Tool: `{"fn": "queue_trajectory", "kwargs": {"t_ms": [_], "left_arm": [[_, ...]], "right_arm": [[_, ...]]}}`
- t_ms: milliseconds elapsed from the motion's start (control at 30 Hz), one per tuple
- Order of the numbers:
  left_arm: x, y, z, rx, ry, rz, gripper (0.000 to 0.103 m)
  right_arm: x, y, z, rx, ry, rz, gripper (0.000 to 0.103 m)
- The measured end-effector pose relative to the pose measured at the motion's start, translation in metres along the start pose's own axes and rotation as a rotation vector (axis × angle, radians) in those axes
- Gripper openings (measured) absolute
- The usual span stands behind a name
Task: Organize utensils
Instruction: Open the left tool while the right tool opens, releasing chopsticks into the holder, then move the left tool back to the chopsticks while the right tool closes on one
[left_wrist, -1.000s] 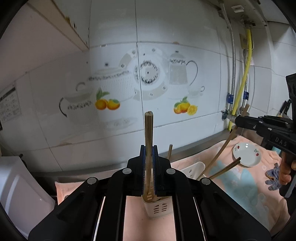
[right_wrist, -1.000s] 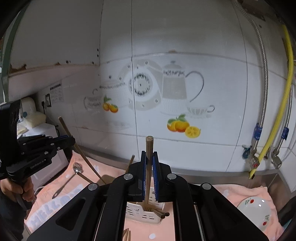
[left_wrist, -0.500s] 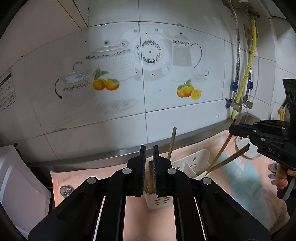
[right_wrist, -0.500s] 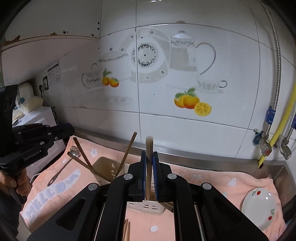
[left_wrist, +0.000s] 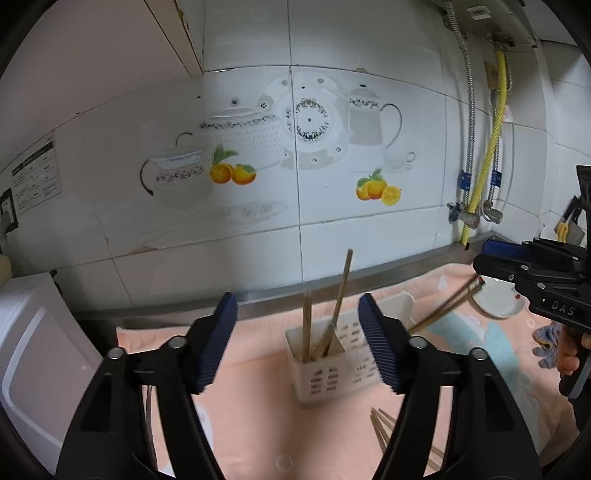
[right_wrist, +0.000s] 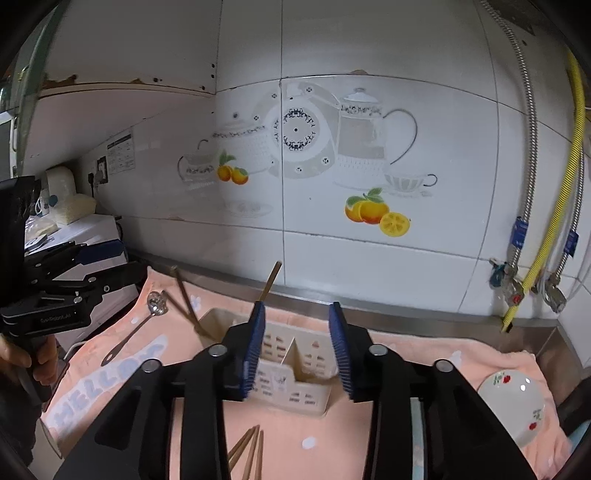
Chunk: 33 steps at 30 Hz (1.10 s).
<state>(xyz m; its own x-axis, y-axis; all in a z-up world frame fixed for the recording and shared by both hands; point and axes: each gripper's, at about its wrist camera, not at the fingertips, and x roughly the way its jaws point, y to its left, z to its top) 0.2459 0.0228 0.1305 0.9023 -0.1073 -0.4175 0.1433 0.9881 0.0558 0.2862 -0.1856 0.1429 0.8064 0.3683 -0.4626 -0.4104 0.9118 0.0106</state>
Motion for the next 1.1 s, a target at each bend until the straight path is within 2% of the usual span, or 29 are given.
{"fn": "queue_trajectory", "kwargs": {"t_ms": [267,533,900,1100], "left_arm": [[-0.017,-0.011,-0.046,0.01,0.046,-0.002,0.088],[-0.022,-0.019,-0.102,-0.006,0.139,0.001,0.097],[-0.023,-0.033,-0.161,-0.012,0.264,-0.005,0.098],[-0.02,-0.035,-0.186,-0.028,0.326,-0.013,0.098]], "right_arm": [[-0.022,0.014,-0.054,-0.01,0.043,-0.001,0.045],[-0.028,0.023,-0.125,0.004,0.142,-0.016,0.048],[-0.023,0.035,-0.21,-0.001,0.303,-0.031,0.048],[-0.018,0.035,-0.233,0.042,0.355,-0.009,0.047]]}}
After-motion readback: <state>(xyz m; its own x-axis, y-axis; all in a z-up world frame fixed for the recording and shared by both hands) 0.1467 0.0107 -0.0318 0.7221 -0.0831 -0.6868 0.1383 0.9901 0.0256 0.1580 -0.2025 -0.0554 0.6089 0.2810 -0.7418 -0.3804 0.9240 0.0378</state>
